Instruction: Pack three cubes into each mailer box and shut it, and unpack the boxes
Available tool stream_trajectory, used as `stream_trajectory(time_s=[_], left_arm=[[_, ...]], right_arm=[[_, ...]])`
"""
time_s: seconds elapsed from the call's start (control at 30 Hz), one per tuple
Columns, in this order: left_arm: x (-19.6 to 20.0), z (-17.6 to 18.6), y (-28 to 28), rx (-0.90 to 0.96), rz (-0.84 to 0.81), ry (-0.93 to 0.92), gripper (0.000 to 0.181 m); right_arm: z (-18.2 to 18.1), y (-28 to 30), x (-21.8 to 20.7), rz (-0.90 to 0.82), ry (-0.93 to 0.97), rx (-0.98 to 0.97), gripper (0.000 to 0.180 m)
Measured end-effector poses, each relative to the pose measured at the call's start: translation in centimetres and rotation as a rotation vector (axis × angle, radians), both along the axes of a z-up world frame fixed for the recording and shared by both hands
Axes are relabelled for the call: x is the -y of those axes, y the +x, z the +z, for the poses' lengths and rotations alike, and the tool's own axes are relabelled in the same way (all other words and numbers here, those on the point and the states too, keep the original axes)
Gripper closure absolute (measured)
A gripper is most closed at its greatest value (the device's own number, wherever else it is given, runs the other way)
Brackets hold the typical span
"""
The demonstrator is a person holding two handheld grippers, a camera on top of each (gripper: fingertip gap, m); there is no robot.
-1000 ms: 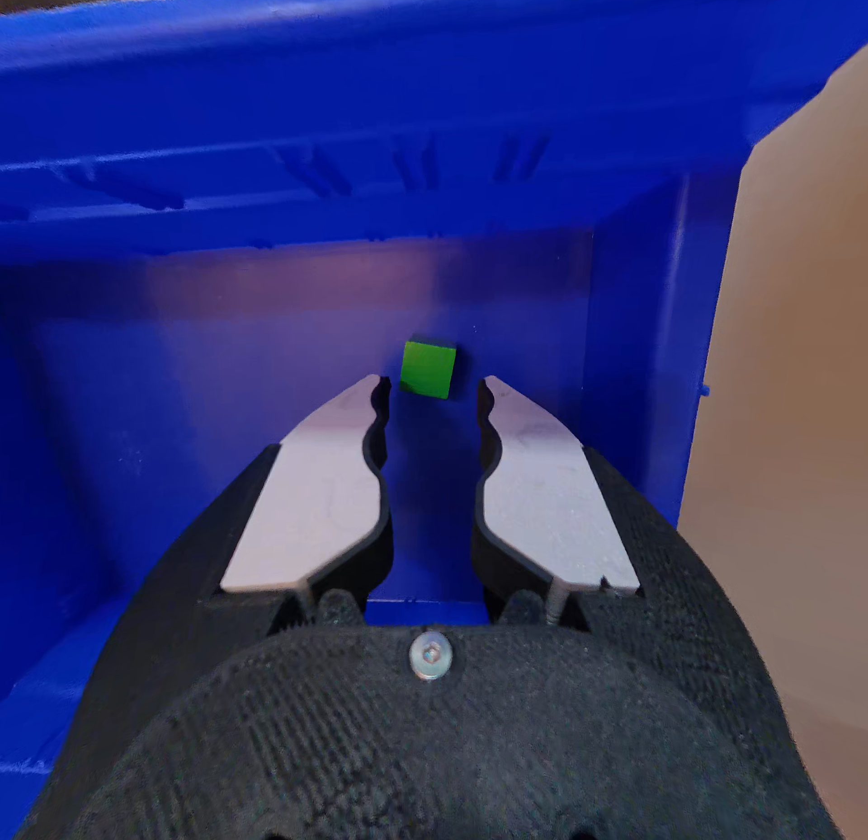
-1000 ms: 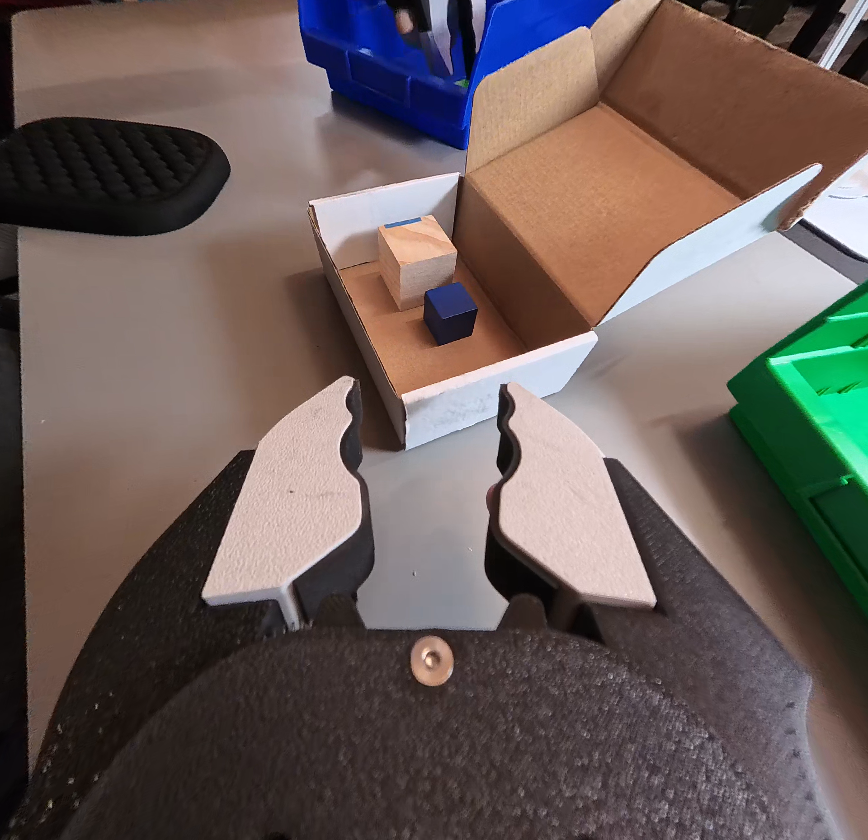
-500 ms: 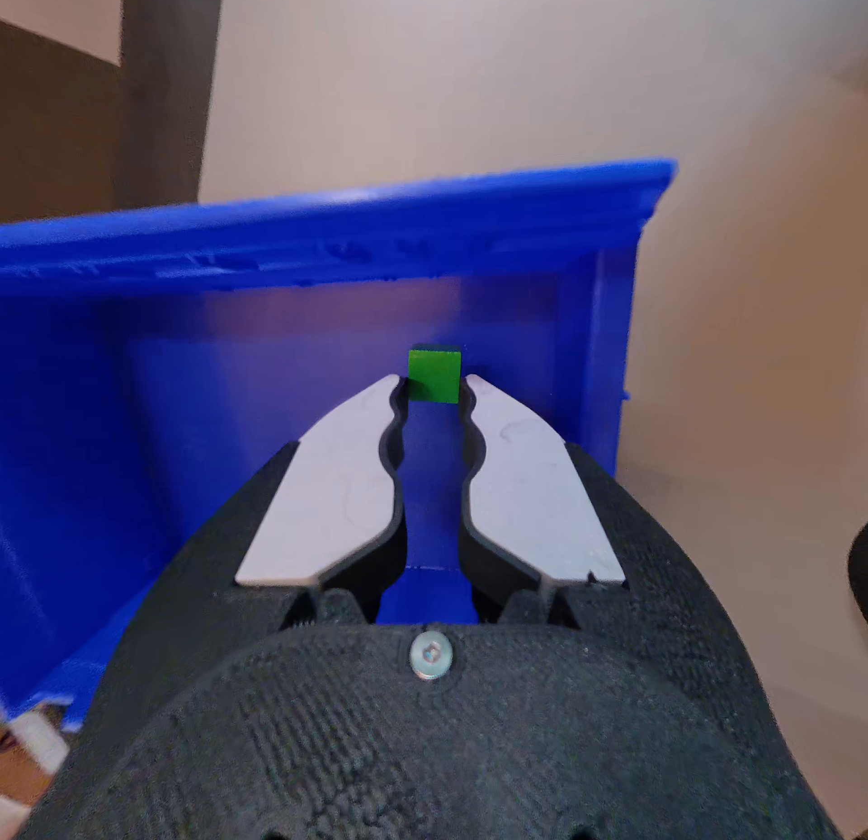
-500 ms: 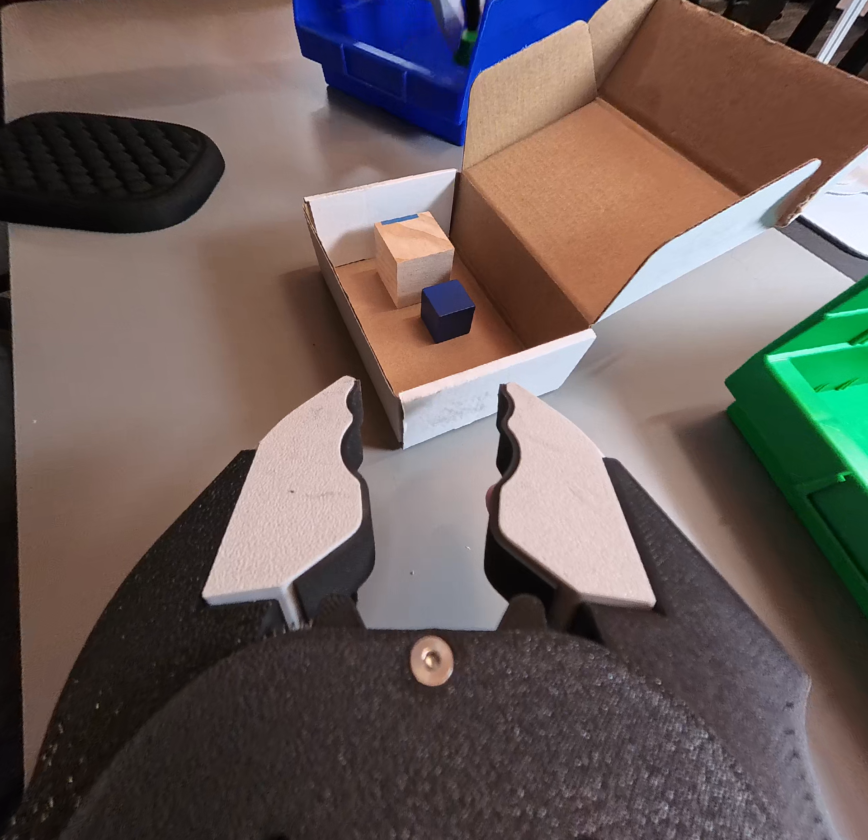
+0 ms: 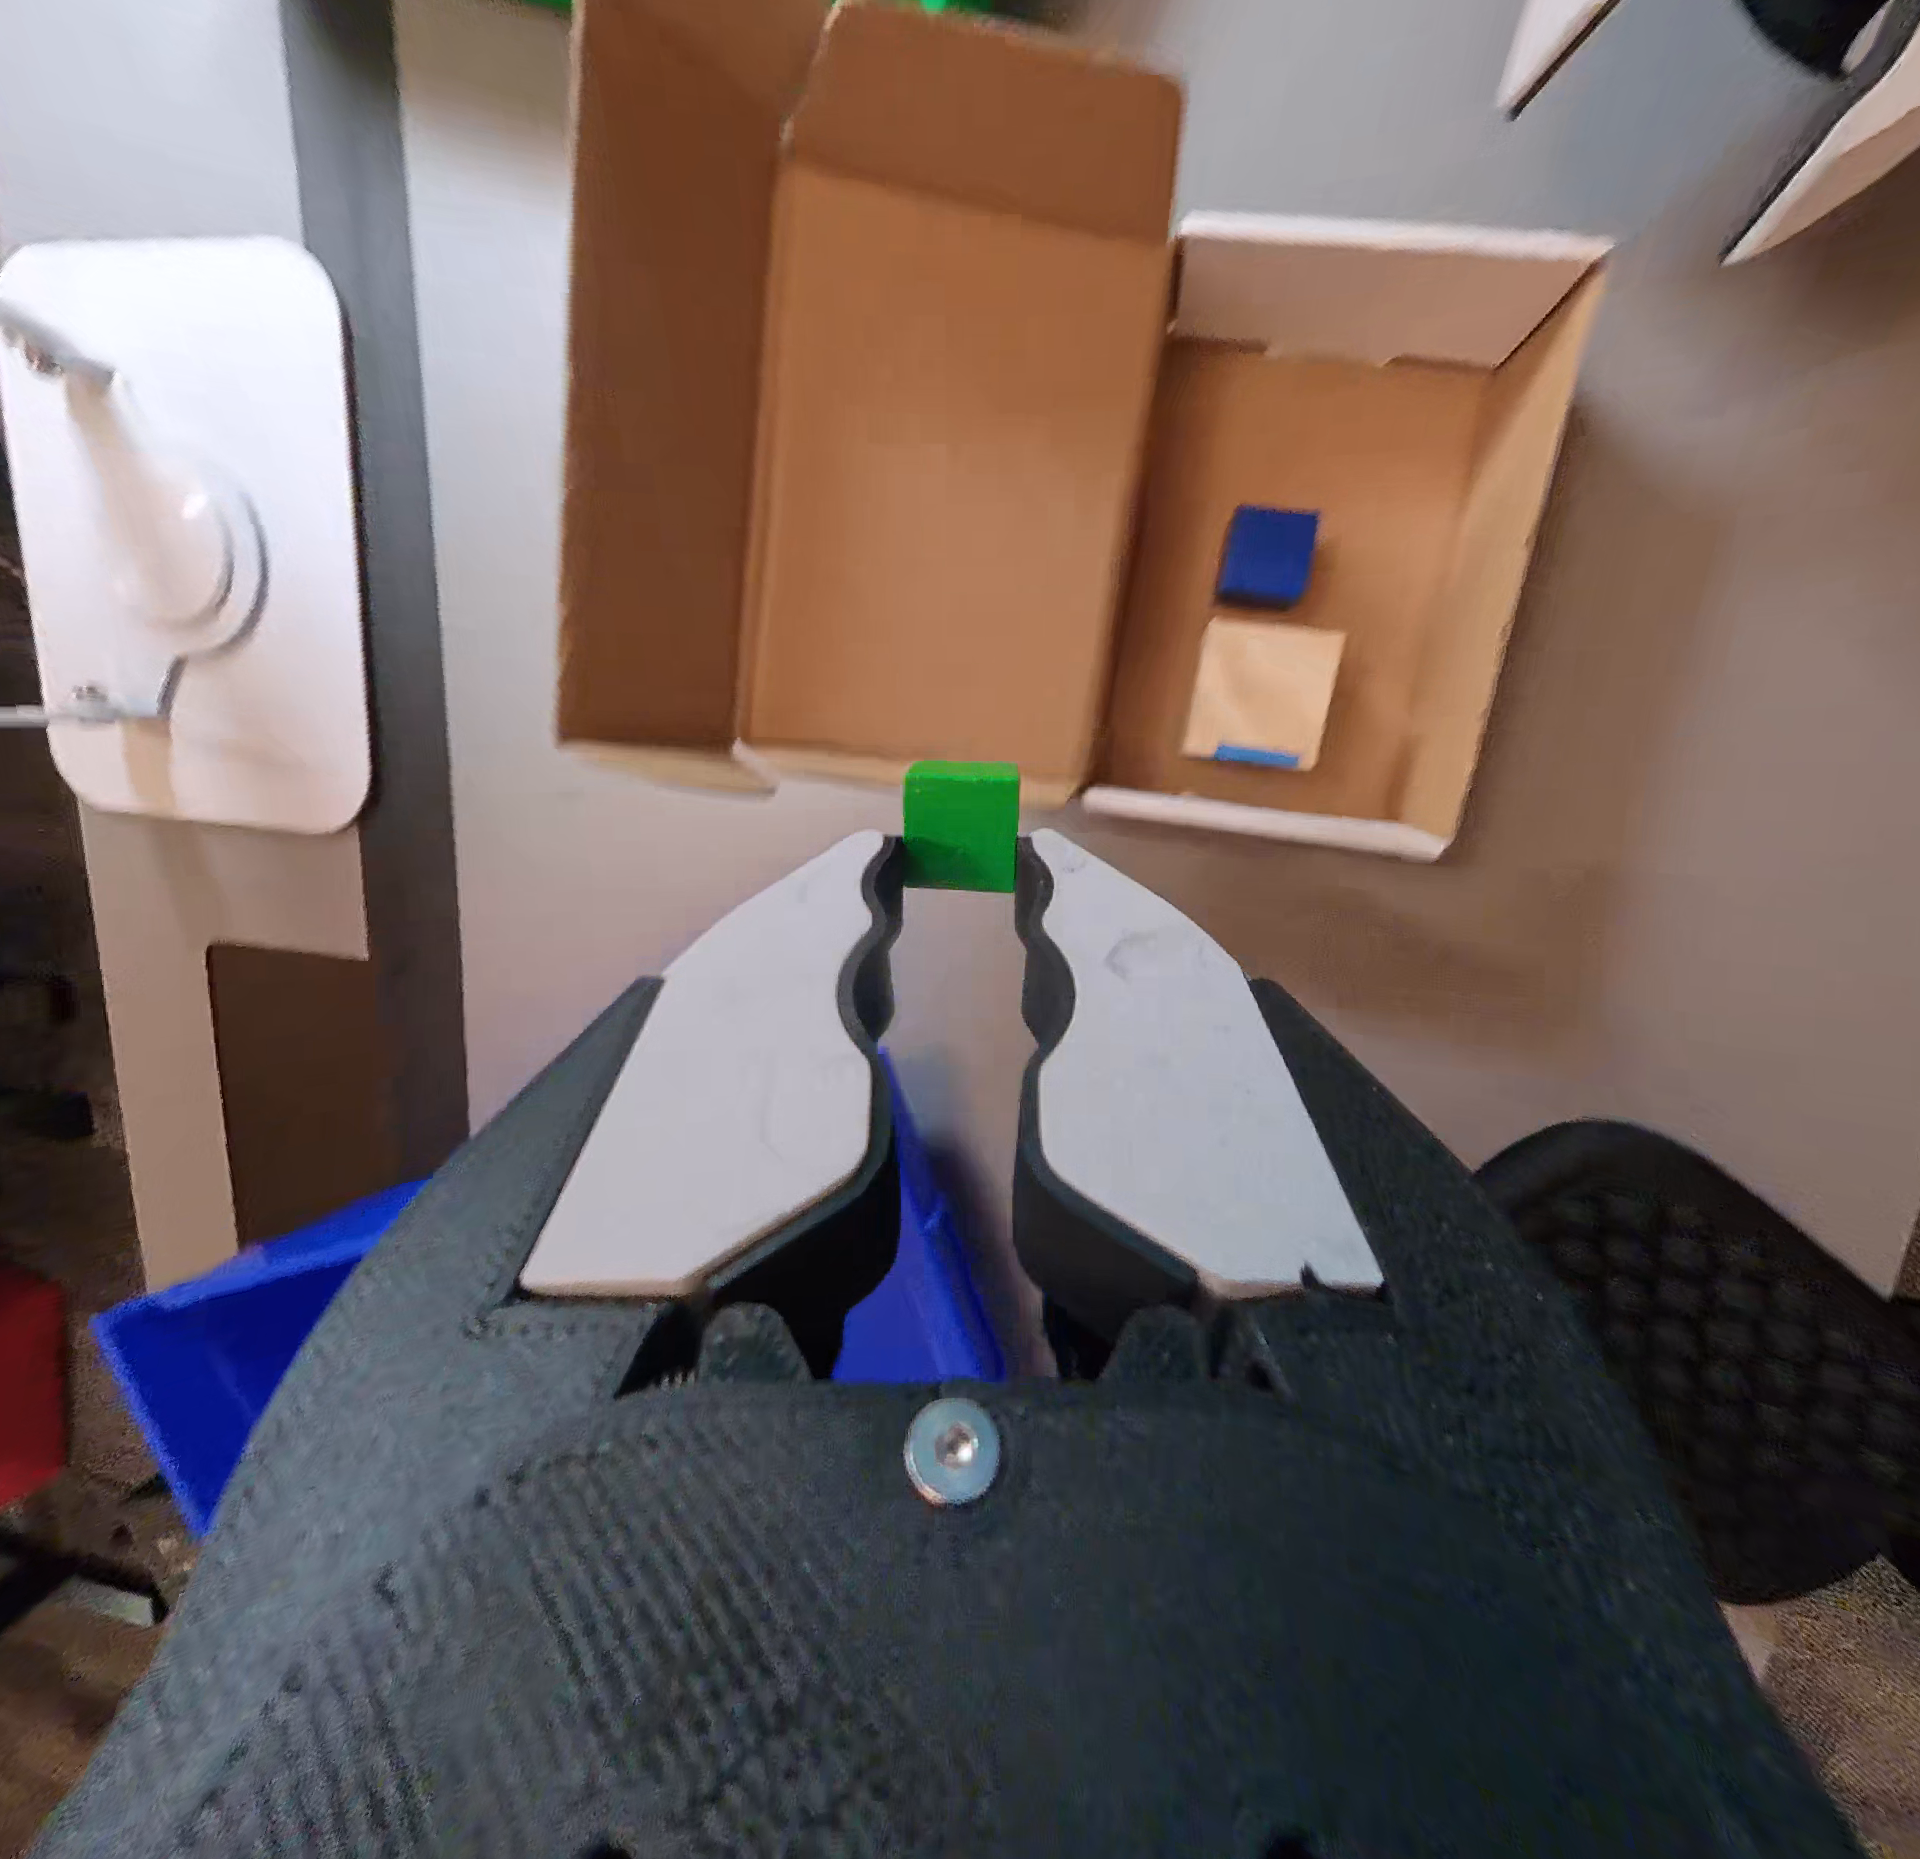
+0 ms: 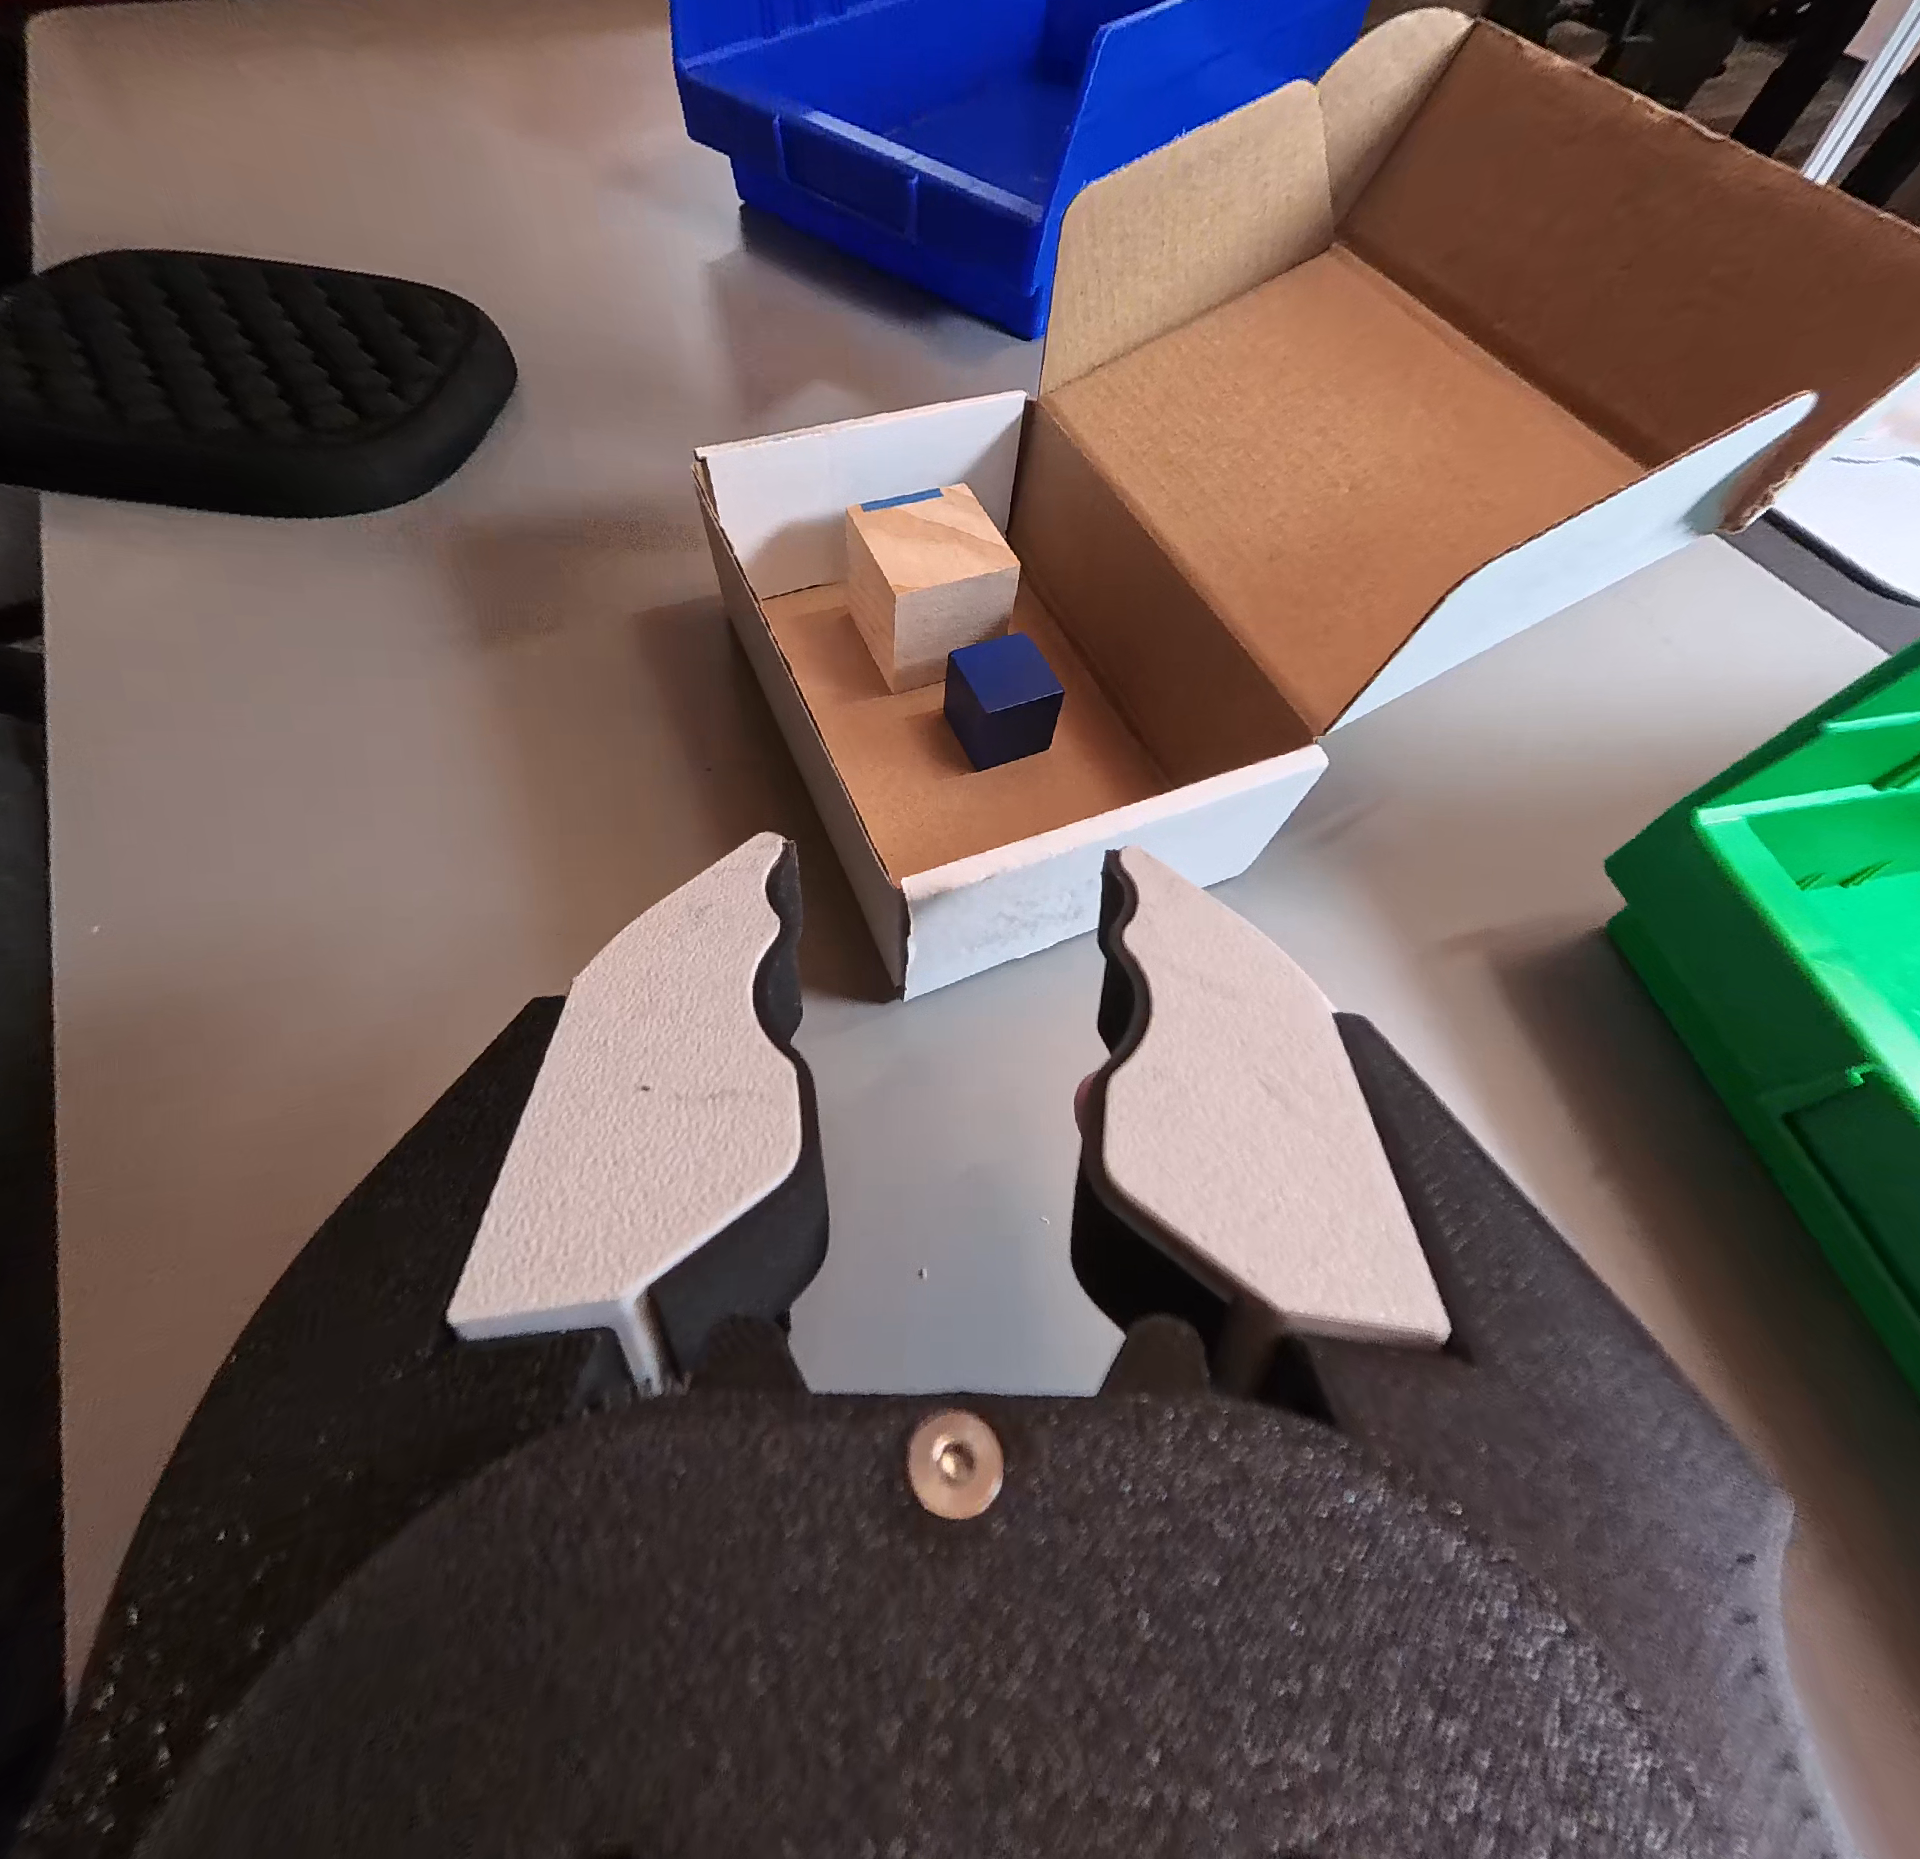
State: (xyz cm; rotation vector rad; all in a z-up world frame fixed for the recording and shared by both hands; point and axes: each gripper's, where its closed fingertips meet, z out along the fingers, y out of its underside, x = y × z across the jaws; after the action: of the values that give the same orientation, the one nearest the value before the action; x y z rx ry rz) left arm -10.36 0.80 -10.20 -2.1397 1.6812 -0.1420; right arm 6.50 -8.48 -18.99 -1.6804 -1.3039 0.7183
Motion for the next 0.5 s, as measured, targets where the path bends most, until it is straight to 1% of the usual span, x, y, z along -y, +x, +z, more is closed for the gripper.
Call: stream_trajectory(time_s=[0.23,0.5], left_arm=[[2.7,-2.4,7.2,0.005,-0.096,-0.044,0.161],[4.5,-7.4,11.8,0.010,-0.156,-0.125,0.161]], right_arm=[[0.3,0.2,0.0,-0.002,0.005,-0.013,0.125],[0.4,0.3,0.0,-0.004,0.005,-0.016,0.125]])
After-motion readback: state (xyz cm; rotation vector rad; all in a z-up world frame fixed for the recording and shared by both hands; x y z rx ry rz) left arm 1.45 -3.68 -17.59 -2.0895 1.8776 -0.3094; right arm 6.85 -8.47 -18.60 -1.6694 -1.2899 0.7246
